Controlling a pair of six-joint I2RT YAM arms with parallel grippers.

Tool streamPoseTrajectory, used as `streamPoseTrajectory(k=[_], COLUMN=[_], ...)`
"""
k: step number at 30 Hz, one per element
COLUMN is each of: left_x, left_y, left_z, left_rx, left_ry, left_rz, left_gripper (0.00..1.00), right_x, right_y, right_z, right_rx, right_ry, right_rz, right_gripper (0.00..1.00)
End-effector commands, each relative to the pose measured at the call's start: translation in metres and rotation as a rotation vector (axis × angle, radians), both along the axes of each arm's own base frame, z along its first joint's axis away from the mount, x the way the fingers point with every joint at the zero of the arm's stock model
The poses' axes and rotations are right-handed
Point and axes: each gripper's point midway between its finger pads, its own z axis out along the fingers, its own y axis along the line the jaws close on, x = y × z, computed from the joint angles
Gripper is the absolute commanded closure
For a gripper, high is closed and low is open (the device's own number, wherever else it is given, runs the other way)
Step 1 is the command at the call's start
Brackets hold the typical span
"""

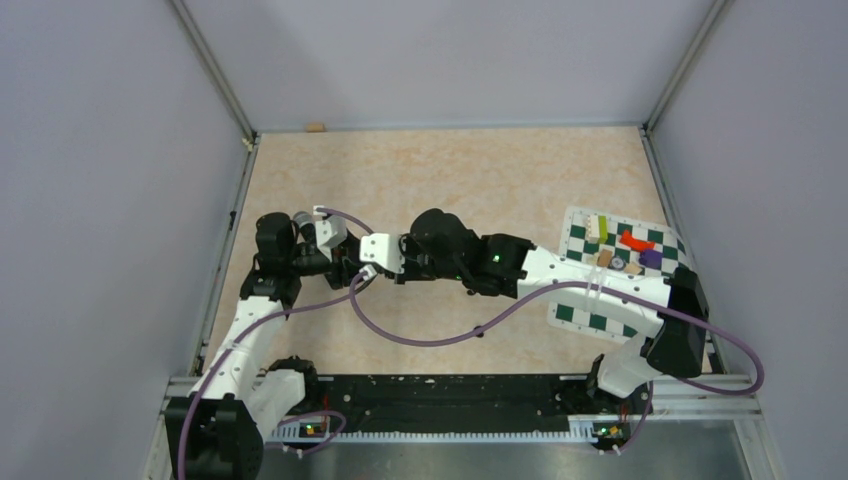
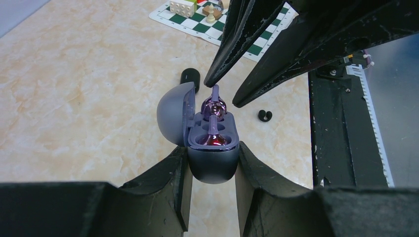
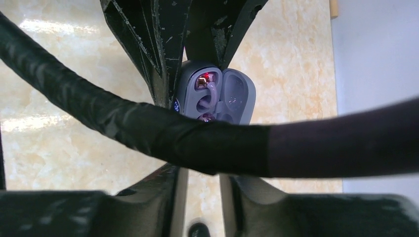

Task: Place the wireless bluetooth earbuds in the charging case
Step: Place the earbud in the charging case.

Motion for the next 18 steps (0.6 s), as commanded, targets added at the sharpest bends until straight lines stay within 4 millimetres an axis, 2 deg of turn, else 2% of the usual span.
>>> streamPoseTrajectory(k=[1, 9, 18], left_x=[-0.002, -0.002, -0.002], left_y=[-0.002, -0.002, -0.002], left_z=[0.014, 0.014, 0.014], left_rx=[-0.013, -0.013, -0.012], left_ry=[-0.077, -0.074, -0.076], left_rz=[-0.034, -0.031, -0.031], left_gripper=[1.0, 1.0, 1.0], right_x=[-0.007, 0.0, 0.028], right_y=[0.002, -0.001, -0.013], right_z=[0.036, 0.057, 0.084], right_rx=[0.099, 0.18, 0.343], right_ry=[0.002, 0.011, 0.017], right_rz=[-0.012, -0.078, -0.24], right_gripper=[0.67, 0.41, 0.33])
